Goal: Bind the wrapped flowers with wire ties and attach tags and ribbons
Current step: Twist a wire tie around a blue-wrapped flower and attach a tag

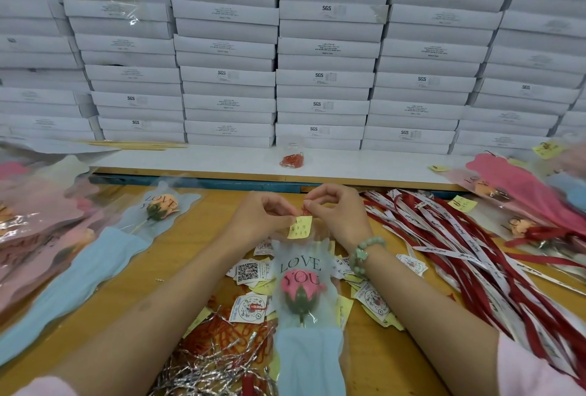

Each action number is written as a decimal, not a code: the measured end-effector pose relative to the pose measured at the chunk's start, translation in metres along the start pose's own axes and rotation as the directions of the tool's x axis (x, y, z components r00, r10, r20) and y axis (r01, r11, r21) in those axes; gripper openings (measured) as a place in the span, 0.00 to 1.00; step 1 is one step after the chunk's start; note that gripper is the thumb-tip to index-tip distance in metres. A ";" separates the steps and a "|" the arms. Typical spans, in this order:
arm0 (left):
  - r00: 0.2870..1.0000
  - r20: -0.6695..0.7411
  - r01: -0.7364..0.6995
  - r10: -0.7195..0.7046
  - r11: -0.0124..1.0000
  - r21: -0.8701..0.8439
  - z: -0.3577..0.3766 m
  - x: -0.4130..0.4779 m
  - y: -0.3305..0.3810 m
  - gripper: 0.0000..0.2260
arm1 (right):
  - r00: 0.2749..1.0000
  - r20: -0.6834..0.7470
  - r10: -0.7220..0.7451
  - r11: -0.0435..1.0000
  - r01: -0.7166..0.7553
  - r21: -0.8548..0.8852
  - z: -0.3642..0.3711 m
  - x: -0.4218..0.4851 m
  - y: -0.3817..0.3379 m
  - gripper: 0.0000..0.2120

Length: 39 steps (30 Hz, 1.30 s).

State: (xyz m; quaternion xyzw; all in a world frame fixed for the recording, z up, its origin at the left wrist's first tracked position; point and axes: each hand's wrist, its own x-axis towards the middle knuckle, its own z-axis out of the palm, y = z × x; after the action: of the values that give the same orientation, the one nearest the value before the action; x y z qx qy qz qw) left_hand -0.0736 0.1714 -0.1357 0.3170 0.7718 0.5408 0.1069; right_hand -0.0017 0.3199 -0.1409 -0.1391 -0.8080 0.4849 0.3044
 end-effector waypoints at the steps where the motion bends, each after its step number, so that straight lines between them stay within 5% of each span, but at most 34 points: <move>1: 1.000 -0.002 -0.001 0.001 1.000 -0.005 0.000 0.000 0.000 0.06 | 1.000 -0.002 -0.020 0.999 0.020 -0.037 0.001 0.000 0.000 0.01; 13: 0.998 -0.060 -0.004 0.004 1.000 -0.007 0.001 -0.002 0.003 0.03 | 0.998 0.049 0.037 0.996 -0.040 0.079 -0.001 -0.003 -0.006 0.02; 27: 0.993 -0.115 -0.034 0.036 0.999 0.023 0.002 -0.001 0.002 0.06 | 0.990 0.138 0.037 0.999 -0.034 -0.021 -0.001 -0.001 -0.005 0.03; 34: 0.998 -0.064 -0.011 0.011 1.000 0.006 0.000 -0.003 0.002 0.05 | 1.000 -0.016 -0.023 0.995 0.024 0.097 -0.005 0.001 -0.006 0.01; 39: 0.999 -0.046 -0.016 0.017 1.000 0.009 0.000 -0.005 0.004 0.02 | 0.999 0.029 0.015 0.991 -0.019 0.132 -0.005 0.001 -0.005 0.04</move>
State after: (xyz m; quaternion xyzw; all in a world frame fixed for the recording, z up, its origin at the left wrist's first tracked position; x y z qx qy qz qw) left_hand -0.0682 0.1695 -0.1327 0.3111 0.7737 0.5456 0.0831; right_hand 0.0009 0.3214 -0.1340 -0.1189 -0.7771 0.5419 0.2974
